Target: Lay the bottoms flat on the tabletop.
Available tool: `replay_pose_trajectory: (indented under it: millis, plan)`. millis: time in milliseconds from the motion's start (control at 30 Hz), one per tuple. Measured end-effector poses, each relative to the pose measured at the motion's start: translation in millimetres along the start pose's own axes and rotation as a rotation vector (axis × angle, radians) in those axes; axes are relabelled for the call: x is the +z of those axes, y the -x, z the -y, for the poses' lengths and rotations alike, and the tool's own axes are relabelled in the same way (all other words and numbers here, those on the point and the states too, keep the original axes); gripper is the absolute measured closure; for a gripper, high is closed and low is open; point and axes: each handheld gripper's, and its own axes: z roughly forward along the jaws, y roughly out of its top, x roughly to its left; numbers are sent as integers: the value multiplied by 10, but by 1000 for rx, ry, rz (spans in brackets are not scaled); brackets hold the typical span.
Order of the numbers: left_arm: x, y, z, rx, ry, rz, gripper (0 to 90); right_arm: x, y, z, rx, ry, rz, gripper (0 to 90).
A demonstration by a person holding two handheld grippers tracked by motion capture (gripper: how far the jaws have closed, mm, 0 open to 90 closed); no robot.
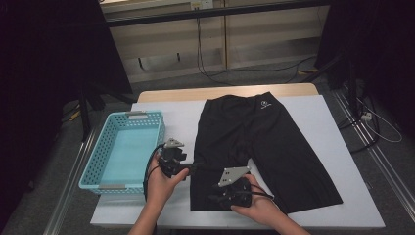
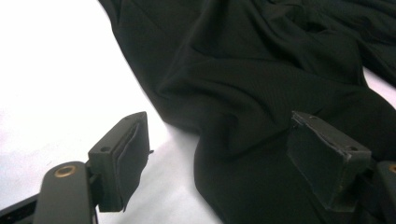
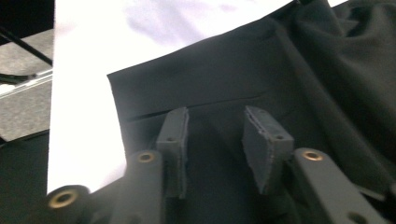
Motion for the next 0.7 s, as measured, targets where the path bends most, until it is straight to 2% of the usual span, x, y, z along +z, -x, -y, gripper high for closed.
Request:
replay_pose_trajectory:
  millis: [133,233,300,367,533,633,700]
  plan:
    - [4,2,5,3,0,-5,220,3,8,1,16,1,23,760]
    - [7,8,5,5,1,-10,221,5,13,-2,11,-2,18,805]
    - [6,1,2,9,-2,-13,222,8,14,-6,7,-3,-5,894]
    - [5,-7,-2,9,-3,-14,222,13,12,-15,-2,-8,-12,894]
    - [-9,-18,-6,2,4,-11,223,12,51,-20,40,-11,-36,900]
    - [-5,-23,1,0,3,-12,224,0,26,-28,40,-19,-41,900]
    - [-7,-25,1,1,3,-13,224,-12,-8,-33,36,-27,-64,900]
